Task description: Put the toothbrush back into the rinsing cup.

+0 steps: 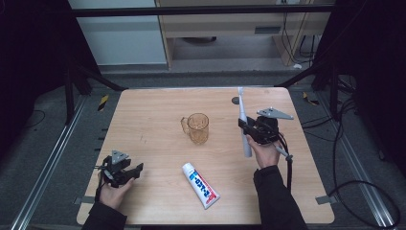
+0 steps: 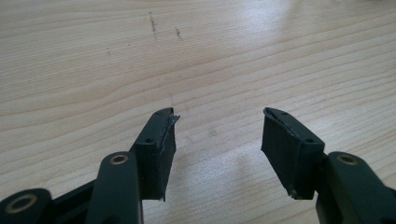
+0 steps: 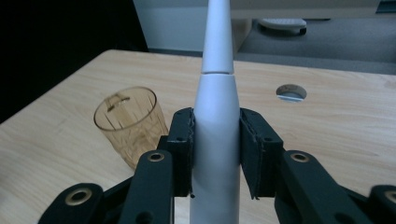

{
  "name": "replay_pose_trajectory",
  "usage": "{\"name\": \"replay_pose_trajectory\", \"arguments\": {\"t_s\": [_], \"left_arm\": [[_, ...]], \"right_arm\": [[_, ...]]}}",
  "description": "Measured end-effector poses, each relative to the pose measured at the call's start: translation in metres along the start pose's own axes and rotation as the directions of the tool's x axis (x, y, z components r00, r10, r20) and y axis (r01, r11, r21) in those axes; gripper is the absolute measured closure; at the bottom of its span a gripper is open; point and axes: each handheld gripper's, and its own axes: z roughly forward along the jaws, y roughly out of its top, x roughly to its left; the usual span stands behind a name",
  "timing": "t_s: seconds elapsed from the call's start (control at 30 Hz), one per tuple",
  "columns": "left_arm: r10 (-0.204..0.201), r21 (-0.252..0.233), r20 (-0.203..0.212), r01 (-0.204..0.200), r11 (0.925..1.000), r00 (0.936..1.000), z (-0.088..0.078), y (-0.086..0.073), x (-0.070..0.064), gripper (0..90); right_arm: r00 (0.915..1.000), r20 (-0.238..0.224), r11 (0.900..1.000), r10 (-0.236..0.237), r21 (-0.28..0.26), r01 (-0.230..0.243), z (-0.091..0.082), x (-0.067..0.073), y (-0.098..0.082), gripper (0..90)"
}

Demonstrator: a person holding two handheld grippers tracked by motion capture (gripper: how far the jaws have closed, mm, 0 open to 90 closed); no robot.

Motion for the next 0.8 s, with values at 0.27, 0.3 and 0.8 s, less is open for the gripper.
{"name": "replay_pose_trajectory", "arguments": {"t_s": [0.27, 0.3, 0.8], "left_arm": [[-0.001, -0.002, -0.003, 0.001, 1.0000, 1.0000, -0.001, 0.000, 0.001, 43.6], [-0.001, -0.002, -0.003, 0.001, 1.0000, 1.0000, 0.000, 0.000, 0.001, 43.6], [-0.003, -0.011, -0.009, 0.003, 0.9999, 1.0000, -0.001, 0.000, 0.001, 43.4]], "right_arm": [[0.9996, 0.024, 0.996, 0.017, -0.092, -0.014, 0.002, 0.005, 0.006, 67.3], [0.9994, 0.028, 0.995, 0.019, -0.101, -0.017, 0.003, 0.006, 0.006, 67.2], [0.9960, 0.053, 0.966, 0.072, -0.251, -0.056, 0.019, 0.022, 0.016, 67.2]]}}
